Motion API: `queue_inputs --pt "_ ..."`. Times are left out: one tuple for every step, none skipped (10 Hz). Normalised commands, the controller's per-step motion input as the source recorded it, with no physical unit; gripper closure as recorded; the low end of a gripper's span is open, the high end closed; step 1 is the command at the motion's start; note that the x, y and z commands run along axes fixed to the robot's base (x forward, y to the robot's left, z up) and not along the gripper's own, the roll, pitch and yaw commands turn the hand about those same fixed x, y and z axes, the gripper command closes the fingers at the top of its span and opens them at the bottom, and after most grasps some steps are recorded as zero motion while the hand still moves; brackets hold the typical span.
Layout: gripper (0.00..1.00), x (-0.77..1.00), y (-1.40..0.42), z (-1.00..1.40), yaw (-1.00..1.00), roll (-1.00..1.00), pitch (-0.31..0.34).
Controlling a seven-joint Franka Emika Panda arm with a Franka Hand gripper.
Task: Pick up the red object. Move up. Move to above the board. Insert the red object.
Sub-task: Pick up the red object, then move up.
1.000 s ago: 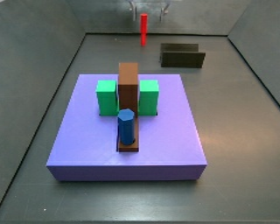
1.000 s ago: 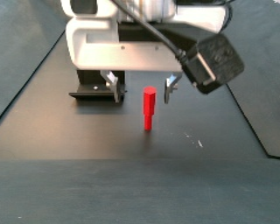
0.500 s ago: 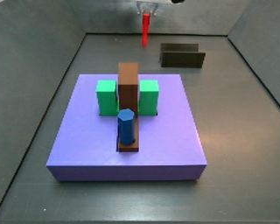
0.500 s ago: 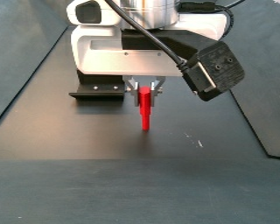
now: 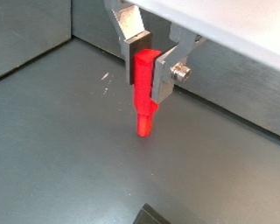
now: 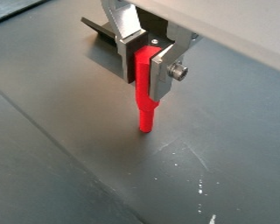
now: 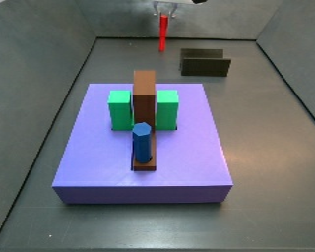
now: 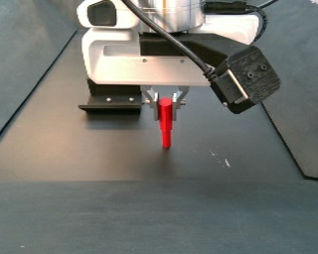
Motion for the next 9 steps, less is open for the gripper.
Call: queue_inputs --pt "1.00 0.00 0.00 0.00 0.00 0.00 0.000" --pt "1.00 0.00 0.00 0.00 0.00 0.00 0.000" --pt "1.00 0.00 0.00 0.00 0.00 0.00 0.000" --pt "1.00 0.00 0.00 0.00 0.00 0.00 0.000" --pt "1.00 0.00 0.00 0.00 0.00 0.00 0.000" --pt "1.00 0.00 0.00 0.00 0.00 0.00 0.000" --pt "1.00 0.00 0.00 0.00 0.00 0.00 0.000" --pt "1.00 0.00 0.00 0.00 0.00 0.00 0.000" --pt "1.00 0.00 0.00 0.83 0.00 0.00 0.000"
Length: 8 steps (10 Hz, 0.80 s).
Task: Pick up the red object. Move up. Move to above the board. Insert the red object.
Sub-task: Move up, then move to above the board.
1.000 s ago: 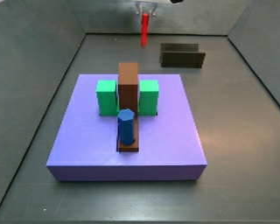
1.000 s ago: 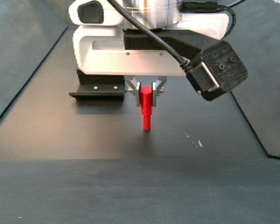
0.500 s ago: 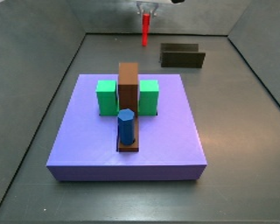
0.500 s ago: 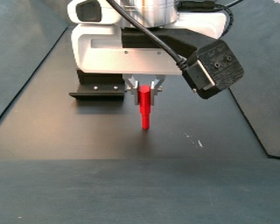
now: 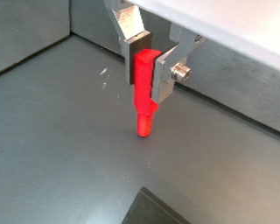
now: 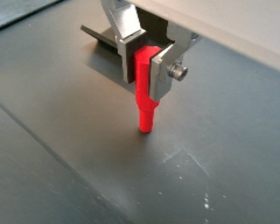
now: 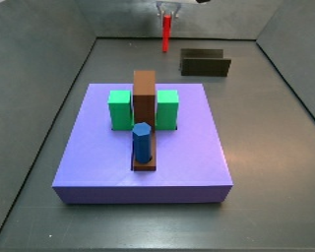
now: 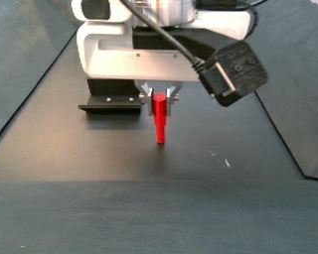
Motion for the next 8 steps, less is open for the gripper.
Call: queue_inputs --pt "1.00 -0.03 0.00 0.89 0.01 -0.01 -0.013" --pt "1.00 -0.07 -0.01 0.67 0.01 0.00 0.008" --pt "1.00 -0.02 0.00 0.25 0.01 0.03 -0.016" --pt "1.00 0.00 0.00 1.40 0.00 0.00 0.000" --pt "1.00 -0.02 0.00 1.40 0.00 -0.01 0.032" --pt "1.00 -0.03 -0.01 1.40 0.00 0.02 0.039" --pt "1.00 0.03 0.00 1.40 0.01 0.01 0.047" --pt "1.00 0.06 0.01 1.40 0.00 -0.01 0.072"
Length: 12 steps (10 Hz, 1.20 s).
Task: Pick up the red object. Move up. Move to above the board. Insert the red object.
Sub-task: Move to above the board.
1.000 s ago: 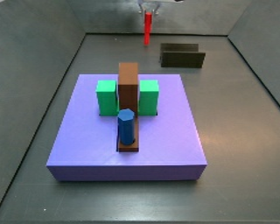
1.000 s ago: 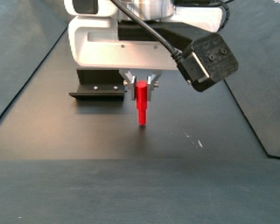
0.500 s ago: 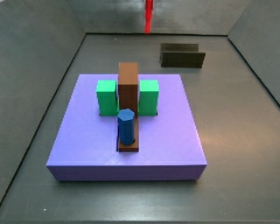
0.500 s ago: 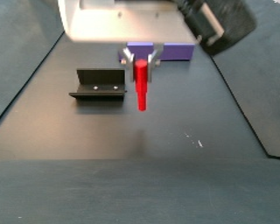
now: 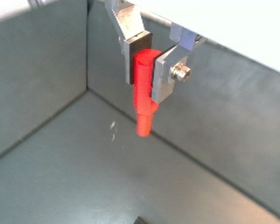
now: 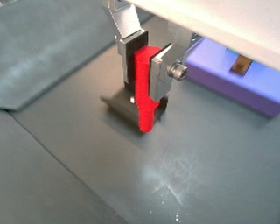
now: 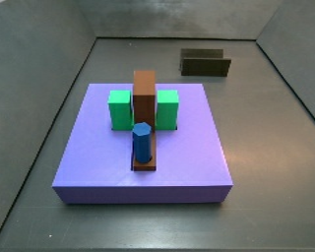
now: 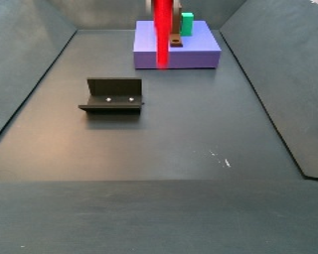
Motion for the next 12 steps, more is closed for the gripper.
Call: queue_inputs --pt "1.00 0.03 0.00 0.45 0.01 0.00 0.107" --pt "1.00 0.02 0.00 0.17 0.01 0.00 0.096" --pt "1.00 -0.15 -1.40 0.13 0.33 0.04 0.190" --pt "1.00 -0.16 -1.40 0.13 0.29 0.08 0.148" --pt "1.00 -0.17 -1.40 0.13 0.22 0.11 0.087" --pt "1.00 -0.18 -1.40 0.13 0.11 0.03 0.025" --pt "1.00 -0.17 -1.40 0.13 0.06 0.02 0.024" --pt "1.00 -0.17 -1.40 0.14 0.03 0.02 0.023" --pt "1.00 -0.17 -1.40 0.14 0.02 0.01 0.020" --pt "1.00 -0.17 -1.40 0.14 0.01 0.01 0.008" --pt "1.00 -0.18 -1.40 0.15 0.02 0.00 0.013" --pt "1.00 -0.17 -1.40 0.16 0.01 0.00 0.016"
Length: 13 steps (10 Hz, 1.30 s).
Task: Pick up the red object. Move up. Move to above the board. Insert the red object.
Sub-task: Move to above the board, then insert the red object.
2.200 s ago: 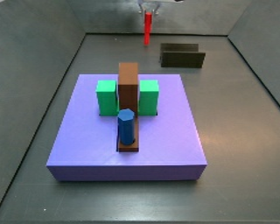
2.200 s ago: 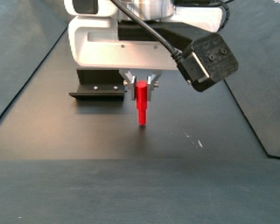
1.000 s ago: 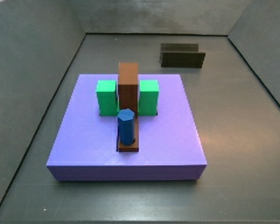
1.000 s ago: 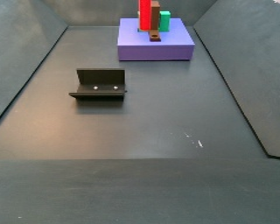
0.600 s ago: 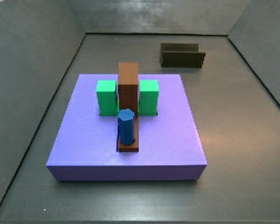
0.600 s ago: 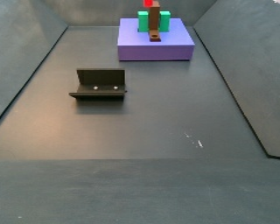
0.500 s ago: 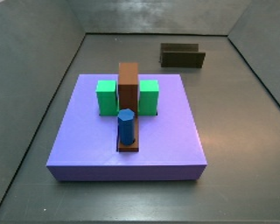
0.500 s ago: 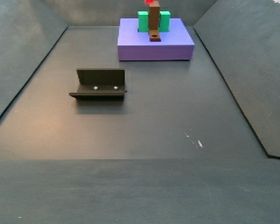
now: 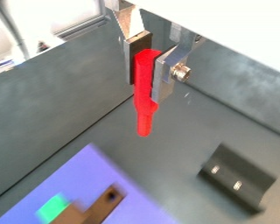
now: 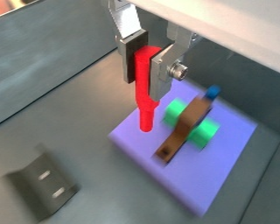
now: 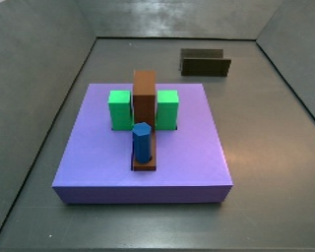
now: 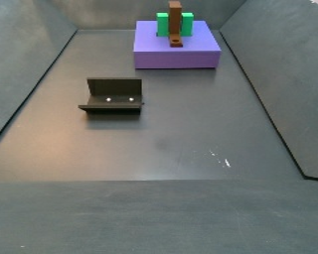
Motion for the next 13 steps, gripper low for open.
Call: queue_inputs --pt "1.00 -0.16 -1.40 0.17 0.01 0.01 0.026" --pt "1.00 -0.08 -0.94 0.13 0.00 0.01 0.052" --pt "1.00 -0.04 -0.68 0.10 0.00 0.00 0.071" --pt "1.00 0.01 -0.36 0.06 0.01 0.00 0.101" --pt "1.00 0.04 -0.20 0.04 0.01 0.01 0.112" --pt "1.00 0.00 0.14 -0.15 0.00 0.00 0.000" --pt "1.00 0.00 0.45 -0.44 0.00 0.07 0.000" --pt "1.00 -0.15 0.54 -0.61 0.00 0.11 -0.033" --pt "1.00 -0.19 0.53 -0.71 0.00 0.09 -0.069" --pt "1.00 -0.21 0.28 -0.93 0.00 0.10 -0.139" --pt "1.00 -0.16 0.03 -1.00 0.01 0.08 -0.106" --pt "1.00 -0.09 0.00 -1.00 0.00 0.03 -0.110" --pt "1.00 -0.07 0.00 -1.00 0.00 0.00 -0.129"
